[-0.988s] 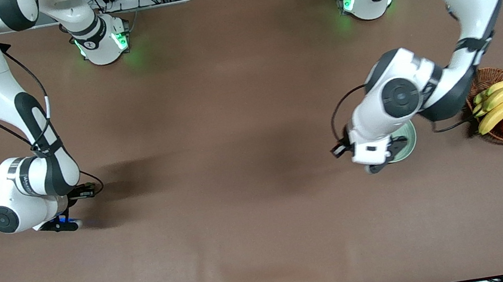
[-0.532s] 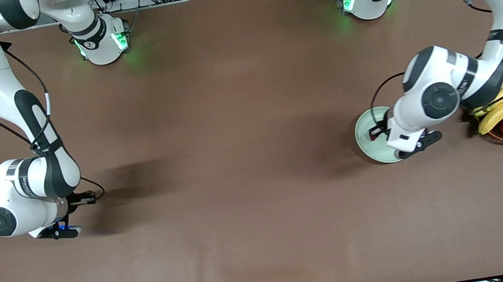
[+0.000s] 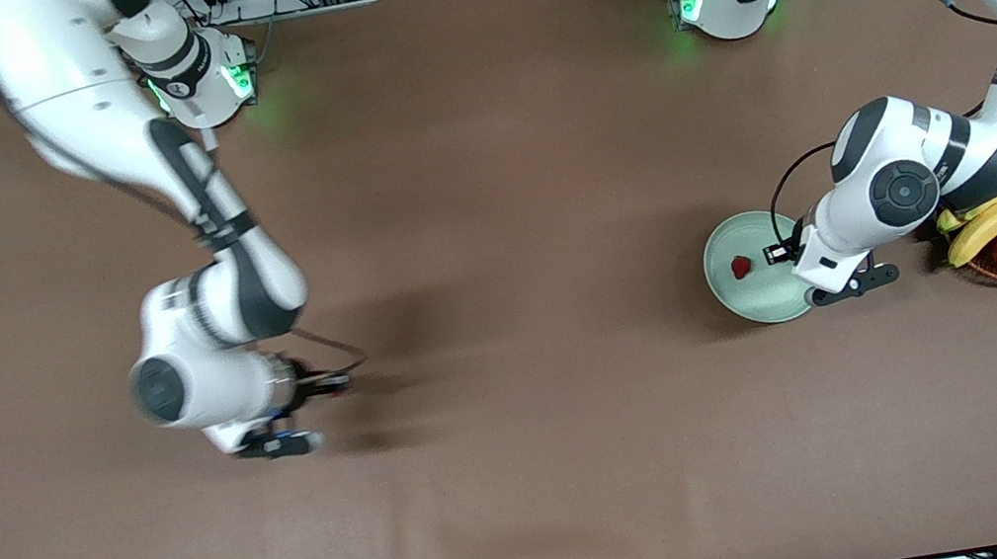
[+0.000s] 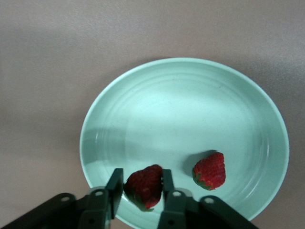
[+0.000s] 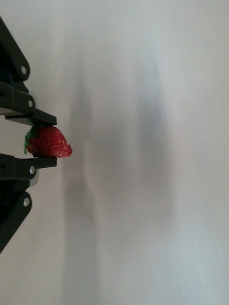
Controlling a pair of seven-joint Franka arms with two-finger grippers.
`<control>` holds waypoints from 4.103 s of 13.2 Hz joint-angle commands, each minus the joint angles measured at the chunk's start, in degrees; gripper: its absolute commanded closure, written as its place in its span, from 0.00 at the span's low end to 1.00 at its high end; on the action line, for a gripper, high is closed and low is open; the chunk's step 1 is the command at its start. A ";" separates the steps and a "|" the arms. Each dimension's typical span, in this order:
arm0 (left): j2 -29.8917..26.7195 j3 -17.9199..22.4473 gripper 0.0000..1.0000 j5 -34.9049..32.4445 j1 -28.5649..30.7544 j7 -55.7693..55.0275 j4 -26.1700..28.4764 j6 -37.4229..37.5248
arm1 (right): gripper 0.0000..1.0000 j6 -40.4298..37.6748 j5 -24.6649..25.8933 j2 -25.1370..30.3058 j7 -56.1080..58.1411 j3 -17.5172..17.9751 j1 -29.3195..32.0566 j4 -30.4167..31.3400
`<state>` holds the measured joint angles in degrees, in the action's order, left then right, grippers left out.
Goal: Collect all strawberries into plate
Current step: 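Set the third strawberry mid-table with the right gripper while the left approaches, then grasp the third strawberry with the left gripper while the right gripper withdraws, then carry the strawberry to the plate and open the left gripper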
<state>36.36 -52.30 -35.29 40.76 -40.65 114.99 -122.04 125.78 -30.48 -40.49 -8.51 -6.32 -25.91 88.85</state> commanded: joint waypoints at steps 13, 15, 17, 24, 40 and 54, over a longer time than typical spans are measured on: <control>1.42 -5.71 0.00 6.72 -14.46 -18.21 -6.88 0.13 | 0.31 25.74 -27.26 -11.89 -0.10 -0.01 -22.25 -7.11; 4.05 -5.36 0.00 6.72 -17.98 -21.38 -9.25 -0.39 | 0.14 25.22 -27.18 -11.37 -0.01 -0.01 -21.12 -7.11; 5.91 -2.91 0.00 6.72 -23.76 -24.80 -12.93 -1.10 | 0.07 23.29 -26.91 -9.96 0.08 -0.01 -18.92 -6.50; 10.91 12.98 0.00 6.81 -46.09 -26.93 -26.29 -10.29 | 0.03 0.21 -12.47 -0.31 0.16 -0.01 -4.70 -5.27; 18.39 26.20 0.39 6.63 -57.63 -26.50 -33.60 -21.66 | 0.00 -41.74 31.62 23.78 0.95 10.54 26.52 -11.33; 3.64 8.76 1.00 6.37 -32.48 -21.16 -17.47 -15.97 | 0.00 -42.90 31.27 32.05 7.72 0.43 25.47 -10.98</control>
<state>46.67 -35.15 -29.24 -3.24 -65.49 87.36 -139.97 82.78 0.46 -10.43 -1.43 -4.21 0.98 77.08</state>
